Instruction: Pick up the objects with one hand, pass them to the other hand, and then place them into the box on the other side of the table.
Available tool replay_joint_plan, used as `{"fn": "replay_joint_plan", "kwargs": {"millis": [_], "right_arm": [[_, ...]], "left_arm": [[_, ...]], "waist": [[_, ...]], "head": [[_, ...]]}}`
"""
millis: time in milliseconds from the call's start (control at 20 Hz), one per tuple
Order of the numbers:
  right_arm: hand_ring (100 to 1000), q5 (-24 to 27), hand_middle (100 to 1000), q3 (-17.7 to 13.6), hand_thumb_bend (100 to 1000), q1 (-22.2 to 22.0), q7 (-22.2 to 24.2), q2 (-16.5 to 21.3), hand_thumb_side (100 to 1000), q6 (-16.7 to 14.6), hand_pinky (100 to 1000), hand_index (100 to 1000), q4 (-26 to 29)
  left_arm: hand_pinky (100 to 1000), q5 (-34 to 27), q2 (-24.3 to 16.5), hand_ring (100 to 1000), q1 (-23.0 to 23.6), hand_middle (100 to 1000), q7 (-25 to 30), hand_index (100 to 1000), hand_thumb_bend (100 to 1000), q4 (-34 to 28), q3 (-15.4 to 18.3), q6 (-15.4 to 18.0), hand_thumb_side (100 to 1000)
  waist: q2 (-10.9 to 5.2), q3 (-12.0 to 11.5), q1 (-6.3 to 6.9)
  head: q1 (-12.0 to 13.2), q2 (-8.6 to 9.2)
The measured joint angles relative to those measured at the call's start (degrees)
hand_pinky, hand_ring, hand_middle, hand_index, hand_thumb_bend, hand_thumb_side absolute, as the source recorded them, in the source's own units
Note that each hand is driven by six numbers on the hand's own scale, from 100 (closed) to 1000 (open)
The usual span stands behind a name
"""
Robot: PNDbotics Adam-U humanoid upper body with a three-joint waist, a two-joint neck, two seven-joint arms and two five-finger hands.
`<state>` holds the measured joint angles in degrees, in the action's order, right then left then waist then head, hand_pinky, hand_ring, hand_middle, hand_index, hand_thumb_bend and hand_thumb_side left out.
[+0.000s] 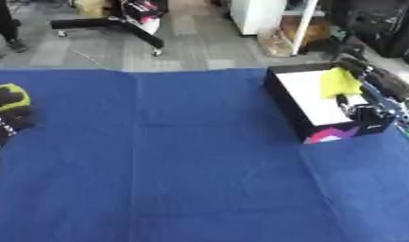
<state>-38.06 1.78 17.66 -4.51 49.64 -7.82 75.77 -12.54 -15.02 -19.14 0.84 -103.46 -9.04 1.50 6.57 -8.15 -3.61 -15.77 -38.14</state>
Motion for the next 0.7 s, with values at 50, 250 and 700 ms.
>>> {"fn": "replay_joint_plan", "kwargs": {"millis": [50,250,700], "right_arm": [[982,0.0,994,0.0,100,0.0,-0.1,0.0,100,0.0,945,1000,-0.1],[981,0.0,993,0.0,100,0.0,-0.3,0.0,100,0.0,945,1000,-0.3],[993,-0.7,1000,0.0,118,0.0,-0.3,0.0,100,1.2,963,1000,-0.9]], "left_arm": [[754,0.0,0.0,750,0.0,748,0.0,835,524,0.0,0.0,0.0,729],[754,0.0,0.0,750,0.0,748,0.0,835,525,0.0,0.0,0.0,729],[754,0.0,0.0,750,0.0,748,0.0,835,526,0.0,0.0,0.0,729]], "waist": [[0.0,0.0,0.0],[0.0,0.0,0.02],[0.0,0.0,0.03]], "head": [[0.0,0.0],[0.0,0.0],[0.0,0.0]]}}
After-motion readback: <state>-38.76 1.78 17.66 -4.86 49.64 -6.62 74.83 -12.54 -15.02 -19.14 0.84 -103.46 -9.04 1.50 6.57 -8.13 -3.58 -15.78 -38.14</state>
